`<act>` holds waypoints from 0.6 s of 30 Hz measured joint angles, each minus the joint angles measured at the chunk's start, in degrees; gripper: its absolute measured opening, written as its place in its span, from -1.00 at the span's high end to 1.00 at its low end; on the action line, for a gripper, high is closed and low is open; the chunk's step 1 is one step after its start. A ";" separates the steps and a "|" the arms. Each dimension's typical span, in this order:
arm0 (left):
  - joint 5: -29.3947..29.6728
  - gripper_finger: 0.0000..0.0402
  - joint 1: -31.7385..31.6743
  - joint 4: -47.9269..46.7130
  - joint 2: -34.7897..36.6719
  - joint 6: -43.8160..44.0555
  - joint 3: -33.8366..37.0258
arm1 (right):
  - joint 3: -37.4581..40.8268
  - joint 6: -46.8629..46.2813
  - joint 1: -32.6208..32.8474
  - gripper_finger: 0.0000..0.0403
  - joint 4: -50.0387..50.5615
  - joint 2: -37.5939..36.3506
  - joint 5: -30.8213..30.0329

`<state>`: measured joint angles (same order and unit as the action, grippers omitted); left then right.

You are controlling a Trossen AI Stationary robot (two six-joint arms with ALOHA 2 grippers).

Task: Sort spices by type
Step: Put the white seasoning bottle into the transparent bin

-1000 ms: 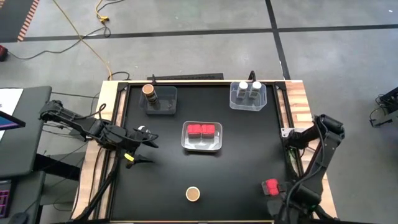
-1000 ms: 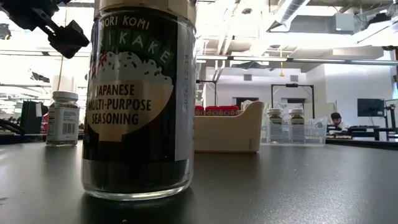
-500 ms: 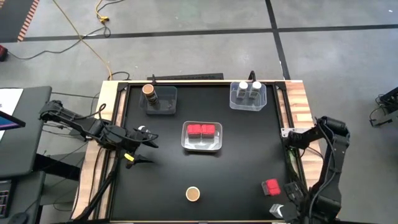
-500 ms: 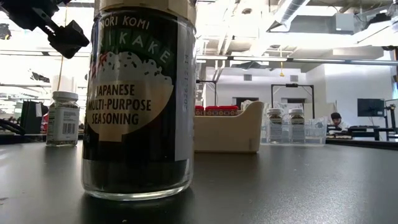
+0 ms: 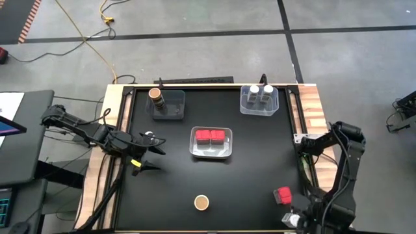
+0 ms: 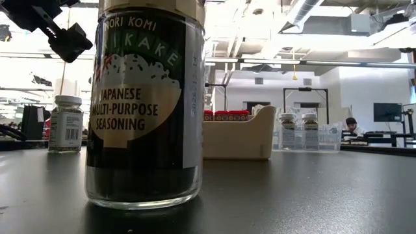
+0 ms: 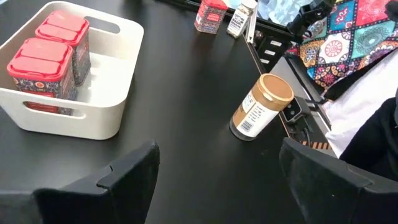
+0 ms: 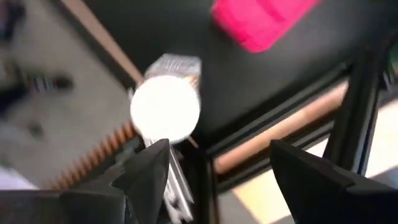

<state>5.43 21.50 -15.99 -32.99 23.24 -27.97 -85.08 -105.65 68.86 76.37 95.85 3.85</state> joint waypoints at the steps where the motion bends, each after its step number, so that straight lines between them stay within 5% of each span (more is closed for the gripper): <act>1: 0.00 -0.58 0.00 0.00 0.00 0.00 0.00 | 0.00 -4.41 0.00 -0.50 0.41 0.00 -0.84; 9: 0.02 -0.58 0.00 0.00 0.00 -0.02 0.00 | 0.00 -31.36 -1.20 -0.50 0.57 0.00 -5.76; 18: 0.00 -0.58 0.00 -0.07 0.00 -0.06 0.00 | -0.02 -34.16 -9.85 -0.50 -2.72 0.02 -5.85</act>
<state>5.44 21.50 -16.05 -32.99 23.18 -27.97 -85.10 -139.81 59.01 73.65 95.88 -2.00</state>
